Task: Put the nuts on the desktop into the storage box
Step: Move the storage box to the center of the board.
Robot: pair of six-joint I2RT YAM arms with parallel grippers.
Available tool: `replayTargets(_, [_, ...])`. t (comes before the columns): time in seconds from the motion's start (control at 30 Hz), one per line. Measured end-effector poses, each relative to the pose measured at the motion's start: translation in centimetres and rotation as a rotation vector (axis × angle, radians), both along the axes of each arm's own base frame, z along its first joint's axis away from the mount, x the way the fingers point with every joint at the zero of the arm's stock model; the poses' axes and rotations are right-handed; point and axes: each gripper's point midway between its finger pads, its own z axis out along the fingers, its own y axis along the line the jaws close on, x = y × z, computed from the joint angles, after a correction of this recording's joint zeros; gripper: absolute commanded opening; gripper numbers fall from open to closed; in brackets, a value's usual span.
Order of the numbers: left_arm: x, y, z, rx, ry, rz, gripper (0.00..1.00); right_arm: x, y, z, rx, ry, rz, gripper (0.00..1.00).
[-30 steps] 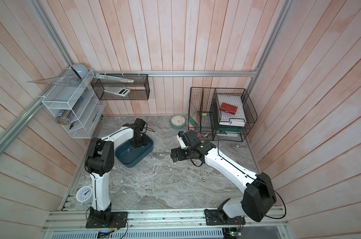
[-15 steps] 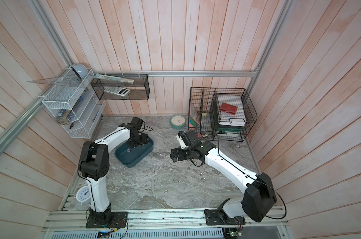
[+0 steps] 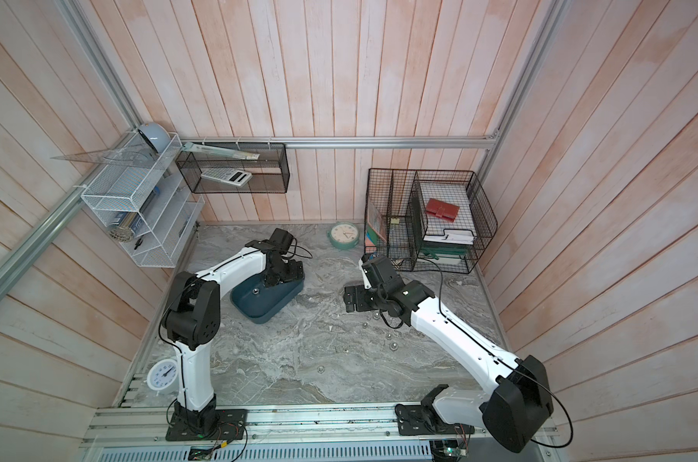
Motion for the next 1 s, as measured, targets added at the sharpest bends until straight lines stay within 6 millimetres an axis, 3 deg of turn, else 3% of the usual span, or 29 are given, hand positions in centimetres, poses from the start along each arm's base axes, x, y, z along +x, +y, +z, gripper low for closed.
replayTargets(0.1, [-0.9,-2.1,0.0,-0.014,0.002,-0.046,0.93,0.0,-1.4,0.0,0.007,-0.005,-0.053,0.98])
replayTargets(0.27, [-3.1,-6.1,-0.2,-0.038,0.006,-0.135,0.93,-0.2,-1.9,0.0,0.019,-0.007,-0.08,0.98])
replayTargets(0.47, [-7.6,-9.2,-2.0,-0.032,0.05,-0.237,0.93,-0.8,-2.4,-0.5,0.021,0.005,-0.09,0.98])
replayTargets(0.77, [-14.6,-10.6,-1.5,-0.03,0.067,-0.326,0.93,-2.2,-3.1,-0.3,0.044,-0.006,-0.095,0.98])
replayTargets(0.83, [-15.3,-10.4,-0.9,-0.031,0.056,-0.318,1.0,-2.6,-3.3,-0.4,0.052,-0.002,-0.094,0.98])
replayTargets(1.0, [-15.0,-9.4,1.5,-0.036,-0.004,-0.246,1.0,-3.7,-3.2,-0.8,0.054,0.01,-0.073,0.98])
